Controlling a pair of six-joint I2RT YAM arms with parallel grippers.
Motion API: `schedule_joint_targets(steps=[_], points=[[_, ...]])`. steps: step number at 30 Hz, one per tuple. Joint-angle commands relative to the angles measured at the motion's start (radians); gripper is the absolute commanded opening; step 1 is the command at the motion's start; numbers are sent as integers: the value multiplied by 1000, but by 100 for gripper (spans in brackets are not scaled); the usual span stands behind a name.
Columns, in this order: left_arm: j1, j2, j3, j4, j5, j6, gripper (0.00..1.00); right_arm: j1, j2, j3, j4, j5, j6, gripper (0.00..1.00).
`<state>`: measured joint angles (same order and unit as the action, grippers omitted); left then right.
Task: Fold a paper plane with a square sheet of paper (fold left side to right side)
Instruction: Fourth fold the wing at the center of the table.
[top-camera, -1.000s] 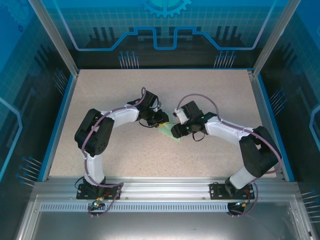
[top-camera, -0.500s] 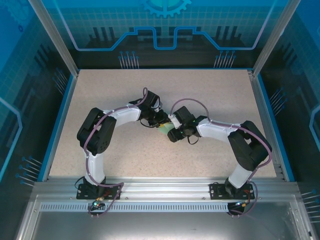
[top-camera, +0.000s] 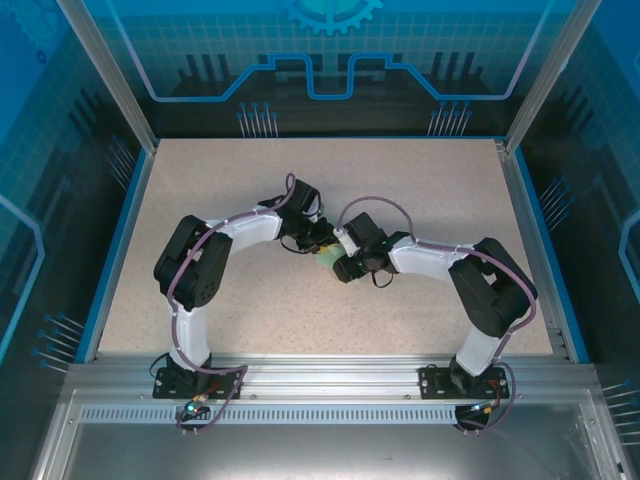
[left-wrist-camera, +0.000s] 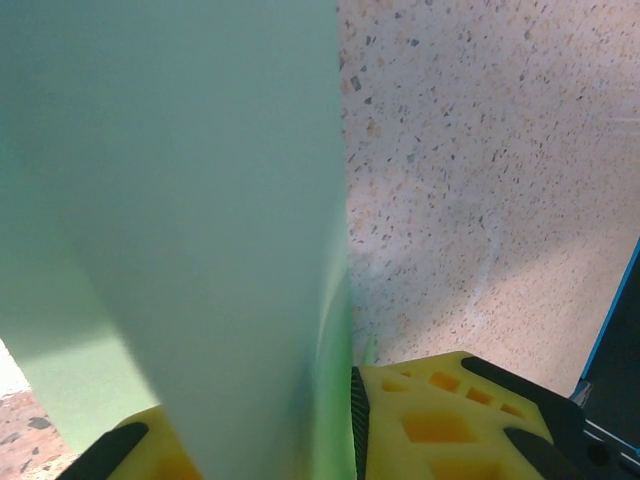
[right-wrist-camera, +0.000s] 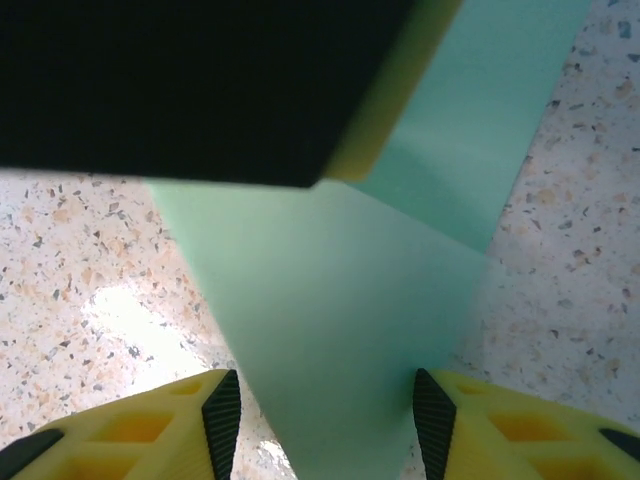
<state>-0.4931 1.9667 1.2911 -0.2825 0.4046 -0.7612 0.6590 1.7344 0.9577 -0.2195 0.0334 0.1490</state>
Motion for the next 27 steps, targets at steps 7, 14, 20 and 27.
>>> schedule_joint_targets(steps=[7, 14, 20, 27], points=[[-3, 21, 42, -49, -16, -12, 25, 18, 30, 18, 25, 30, -18, 43], [4, 9, 34, -58, -24, -8, 30, 17, 34, 12, 25, 29, -27, 36], [25, -20, 14, -65, -29, 0, 36, 17, 48, 9, 25, 29, -30, 32], [65, -62, -14, -72, -26, 8, 52, 17, 59, -1, 28, 23, -32, 30]])
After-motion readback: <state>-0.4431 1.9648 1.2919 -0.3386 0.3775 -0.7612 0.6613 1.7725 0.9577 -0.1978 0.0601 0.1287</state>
